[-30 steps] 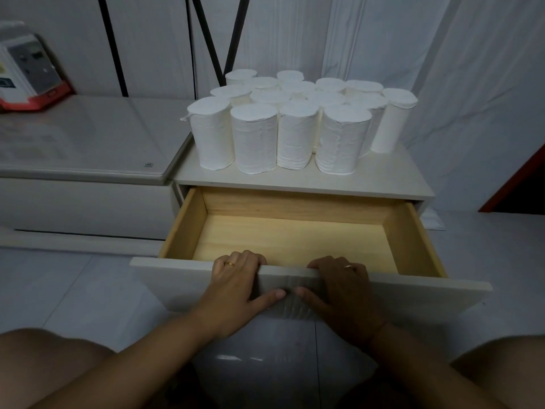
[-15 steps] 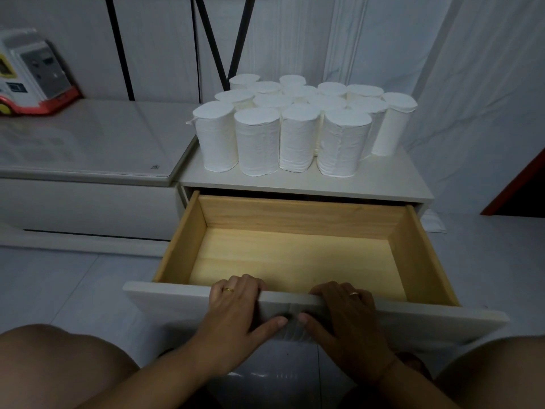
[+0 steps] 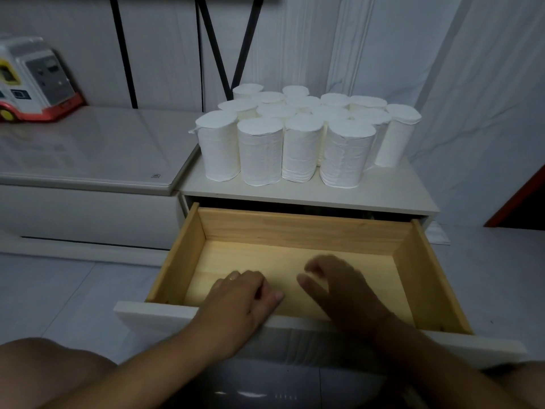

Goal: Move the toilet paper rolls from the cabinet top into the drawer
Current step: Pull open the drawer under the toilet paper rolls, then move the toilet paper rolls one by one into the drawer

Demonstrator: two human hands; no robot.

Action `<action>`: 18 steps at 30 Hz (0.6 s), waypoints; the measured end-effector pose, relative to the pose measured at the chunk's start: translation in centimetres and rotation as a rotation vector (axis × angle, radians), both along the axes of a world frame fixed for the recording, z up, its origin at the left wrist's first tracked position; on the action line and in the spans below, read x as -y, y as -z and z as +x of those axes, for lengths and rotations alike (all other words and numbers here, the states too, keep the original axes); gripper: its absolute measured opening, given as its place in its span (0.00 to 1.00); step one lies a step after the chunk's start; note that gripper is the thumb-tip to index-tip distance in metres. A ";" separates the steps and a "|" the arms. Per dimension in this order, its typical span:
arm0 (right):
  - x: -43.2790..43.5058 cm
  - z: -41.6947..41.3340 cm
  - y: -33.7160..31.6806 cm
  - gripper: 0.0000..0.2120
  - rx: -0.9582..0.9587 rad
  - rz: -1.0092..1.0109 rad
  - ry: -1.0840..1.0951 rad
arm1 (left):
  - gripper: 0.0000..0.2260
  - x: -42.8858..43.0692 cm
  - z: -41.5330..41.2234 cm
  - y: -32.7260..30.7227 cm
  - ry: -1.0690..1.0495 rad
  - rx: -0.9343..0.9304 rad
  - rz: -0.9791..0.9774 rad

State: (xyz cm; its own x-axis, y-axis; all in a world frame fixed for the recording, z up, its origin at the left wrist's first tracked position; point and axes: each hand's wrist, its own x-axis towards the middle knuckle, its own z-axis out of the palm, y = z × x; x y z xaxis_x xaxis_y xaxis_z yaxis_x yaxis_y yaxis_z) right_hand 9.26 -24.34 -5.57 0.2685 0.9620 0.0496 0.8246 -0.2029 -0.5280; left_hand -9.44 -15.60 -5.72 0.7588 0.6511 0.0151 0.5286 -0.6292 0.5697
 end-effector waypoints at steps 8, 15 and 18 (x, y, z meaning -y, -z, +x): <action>-14.4 2.9 -4.8 0.28 0.163 0.278 -0.097 | 0.20 -7.9 0.9 -2.4 -0.015 0.099 -0.028; -24.4 6.6 -8.4 0.41 0.579 0.212 -0.078 | 0.20 -10.9 -1.6 -2.3 -0.137 0.259 -0.092; -26.7 7.3 -9.2 0.44 0.557 0.110 -0.125 | 0.20 -11.9 -2.0 -2.5 -0.160 0.264 -0.089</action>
